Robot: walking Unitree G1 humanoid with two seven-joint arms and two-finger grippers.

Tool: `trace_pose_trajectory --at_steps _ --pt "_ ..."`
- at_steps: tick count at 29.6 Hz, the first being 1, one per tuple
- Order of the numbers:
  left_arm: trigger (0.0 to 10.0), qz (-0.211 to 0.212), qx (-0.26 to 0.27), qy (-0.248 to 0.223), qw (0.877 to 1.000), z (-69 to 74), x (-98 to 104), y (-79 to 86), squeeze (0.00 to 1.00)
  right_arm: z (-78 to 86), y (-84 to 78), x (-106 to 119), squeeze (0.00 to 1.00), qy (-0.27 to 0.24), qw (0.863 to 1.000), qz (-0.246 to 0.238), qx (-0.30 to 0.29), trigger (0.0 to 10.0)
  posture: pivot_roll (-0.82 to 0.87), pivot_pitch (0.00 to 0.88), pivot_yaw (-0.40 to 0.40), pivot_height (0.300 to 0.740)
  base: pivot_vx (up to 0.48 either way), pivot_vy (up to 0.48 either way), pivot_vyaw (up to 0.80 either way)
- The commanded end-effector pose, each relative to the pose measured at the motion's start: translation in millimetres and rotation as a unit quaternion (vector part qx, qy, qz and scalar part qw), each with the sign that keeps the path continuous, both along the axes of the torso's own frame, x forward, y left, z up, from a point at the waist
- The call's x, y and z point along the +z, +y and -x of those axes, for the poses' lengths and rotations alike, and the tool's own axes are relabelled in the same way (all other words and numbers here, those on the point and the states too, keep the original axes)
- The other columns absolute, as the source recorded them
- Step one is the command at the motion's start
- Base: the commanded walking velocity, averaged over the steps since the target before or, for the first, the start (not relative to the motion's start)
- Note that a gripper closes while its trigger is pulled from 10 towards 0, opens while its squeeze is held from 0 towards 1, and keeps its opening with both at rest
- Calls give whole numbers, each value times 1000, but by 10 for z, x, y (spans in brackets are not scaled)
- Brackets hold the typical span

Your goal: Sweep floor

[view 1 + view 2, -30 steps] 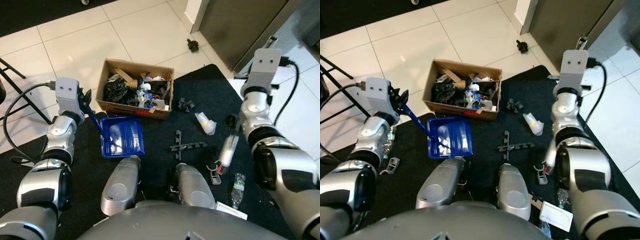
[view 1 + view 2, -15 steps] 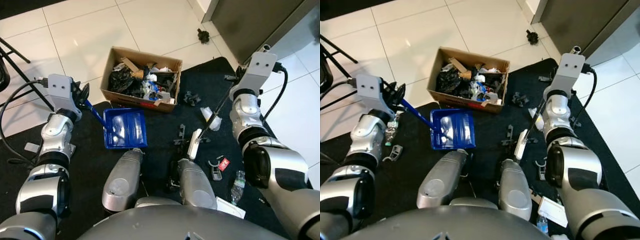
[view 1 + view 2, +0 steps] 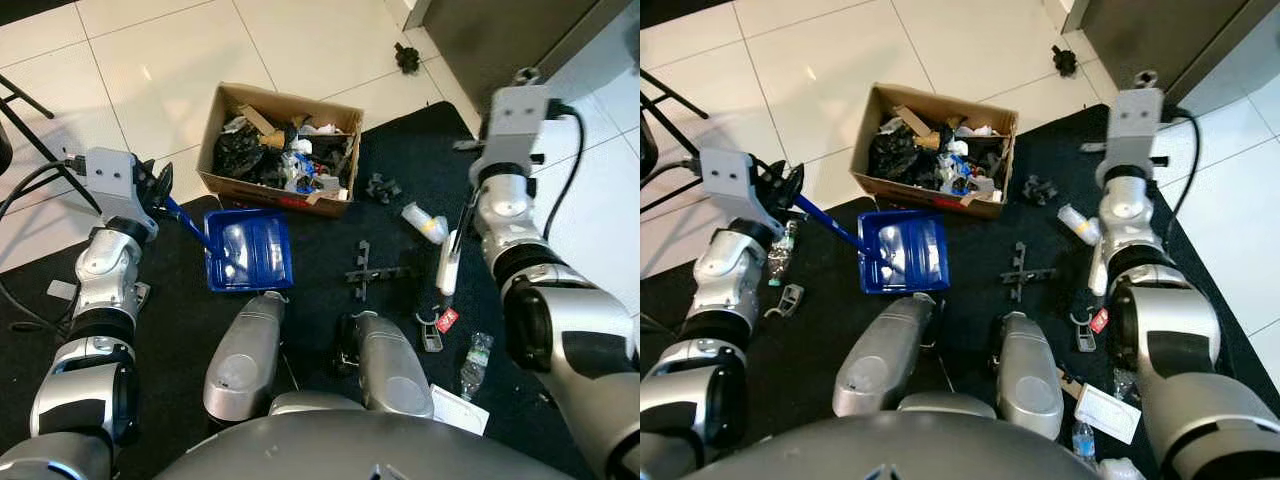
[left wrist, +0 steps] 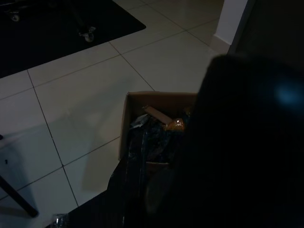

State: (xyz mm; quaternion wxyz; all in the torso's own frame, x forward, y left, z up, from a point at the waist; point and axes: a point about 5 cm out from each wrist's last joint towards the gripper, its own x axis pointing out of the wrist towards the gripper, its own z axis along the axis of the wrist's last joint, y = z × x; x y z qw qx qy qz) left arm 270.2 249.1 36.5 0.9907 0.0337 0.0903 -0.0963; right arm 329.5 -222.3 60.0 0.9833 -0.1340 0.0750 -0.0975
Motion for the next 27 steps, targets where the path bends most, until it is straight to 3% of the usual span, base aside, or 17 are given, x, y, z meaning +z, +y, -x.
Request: trace_pose_trajectory --at_steps 1,6,16,18,20,22,23,25,27 --pt "10000 26 -7 51 998 135 -203 -58 51 57 57 -120 0 30 999 -10 13 10000 270 167 -76 740 0 0 0" --pt "10000 28 -4 52 998 168 -212 -62 51 136 210 -327 0 69 982 -176 -5 10000 271 164 -82 740 0 0 0" --pt "10000 29 -1 51 998 167 -207 -75 55 194 265 -428 0 74 956 -281 -40 10000 265 159 -88 740 0 0 0" --pt "10000 30 -1 51 998 164 -205 -80 55 194 257 -433 0 61 938 -335 -61 10000 259 157 -90 740 0 0 0" --pt "10000 30 -1 51 998 164 -205 -80 55 194 257 -433 0 61 938 -335 -61 10000 259 157 -90 740 0 0 0" --pt "10000 31 -1 52 998 152 -205 -92 59 149 309 -393 0 31 905 -419 -64 10000 253 153 -91 740 0 0 0" --pt "10000 31 -1 52 998 152 -205 -92 59 149 309 -393 0 31 905 -419 -64 10000 253 153 -91 740 0 0 0" --pt "10000 32 -2 51 998 136 -199 -103 59 89 426 -331 0 9 883 -468 -30 10000 247 155 -92 740 0 0 0" --pt "10000 32 -2 51 998 136 -199 -103 59 89 426 -331 0 9 883 -468 -30 10000 247 155 -92 740 0 0 0"
